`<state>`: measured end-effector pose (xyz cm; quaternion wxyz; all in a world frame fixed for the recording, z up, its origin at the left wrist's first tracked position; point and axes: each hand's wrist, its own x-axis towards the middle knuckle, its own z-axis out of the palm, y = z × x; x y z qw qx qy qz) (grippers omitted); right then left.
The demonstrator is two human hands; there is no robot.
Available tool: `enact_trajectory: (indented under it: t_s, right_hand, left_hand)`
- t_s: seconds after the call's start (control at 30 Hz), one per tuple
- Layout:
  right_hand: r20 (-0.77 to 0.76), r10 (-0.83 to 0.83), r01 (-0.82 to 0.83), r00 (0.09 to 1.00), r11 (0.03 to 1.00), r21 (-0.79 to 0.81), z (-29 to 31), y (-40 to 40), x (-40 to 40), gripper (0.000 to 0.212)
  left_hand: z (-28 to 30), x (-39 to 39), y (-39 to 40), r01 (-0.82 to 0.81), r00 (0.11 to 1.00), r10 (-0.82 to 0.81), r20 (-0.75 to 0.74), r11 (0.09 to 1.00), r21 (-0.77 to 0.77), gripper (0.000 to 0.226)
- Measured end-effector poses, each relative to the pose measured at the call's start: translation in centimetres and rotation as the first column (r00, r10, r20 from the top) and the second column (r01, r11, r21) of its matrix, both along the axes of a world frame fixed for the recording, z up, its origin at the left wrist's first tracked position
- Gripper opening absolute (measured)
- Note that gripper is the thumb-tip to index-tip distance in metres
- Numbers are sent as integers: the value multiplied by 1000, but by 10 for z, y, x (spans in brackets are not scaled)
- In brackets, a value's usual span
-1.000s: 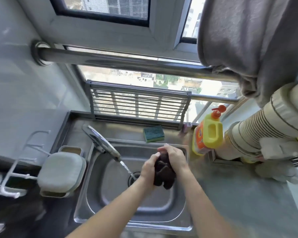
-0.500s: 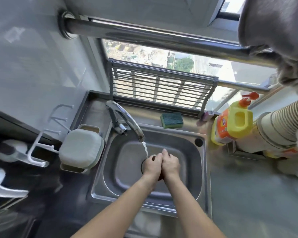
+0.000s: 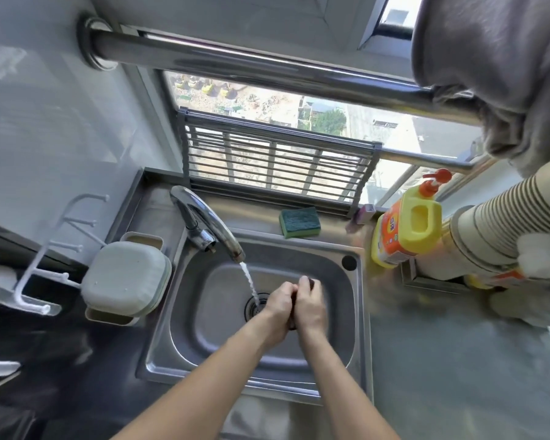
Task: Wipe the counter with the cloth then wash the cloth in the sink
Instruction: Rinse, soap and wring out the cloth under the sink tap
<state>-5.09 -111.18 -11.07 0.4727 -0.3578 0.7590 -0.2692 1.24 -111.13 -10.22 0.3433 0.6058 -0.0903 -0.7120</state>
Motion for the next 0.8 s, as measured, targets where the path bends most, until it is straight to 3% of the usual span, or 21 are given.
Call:
enact_trajectory:
  t_s: [0.13,0.23,0.3,0.37,0.43,0.47,0.53,0.63,0.7,0.8]
  right_hand:
    - [-99,-48,61,994,989,136,5,-26,-17,44]
    - [99,-256,219,962,934,281,14,-35,-20,55]
    - [228,-376,274,898,884,378,18,-36,-24,50]
    - [290,-269,172,919,932,321,18,-29,-21,38]
    - [215,48,-69,975,994,88,4,-14,-17,19]
    - [125,214,-213,969,977,-19,-2,-4,-16,21]
    - [-45,344,-347,938,927,-143,-14,10,-17,27]
    - [-144,275,-307,950,905,-294,-17,10,-10,5]
    - [-214,195,-252,957,925,-286,-18,2,-5,20]
    - [-255,67,-96,965,990,-104,-18,-14,-5,40]
  left_hand:
    - [0,-11,1,-37,999,38,24,999,-19,35]
    - [-3,-10,8,-41,999,41,-1,998,-53,37]
    - [-5,-5,8,-97,995,97,2,995,-30,36]
    - [-8,2,4,-161,987,160,11,985,69,37]
    - [-15,8,-1,-195,979,201,-23,968,155,48]
    - [-19,10,-4,-187,978,200,-54,965,182,60]
    - [-15,10,-5,-172,975,193,-106,967,186,72]
    - [-10,2,-6,-171,976,183,-122,979,108,59]
    - [-10,-3,-4,-152,987,153,-56,988,34,47]
    - [-12,-5,-1,-66,996,69,58,996,-65,25]
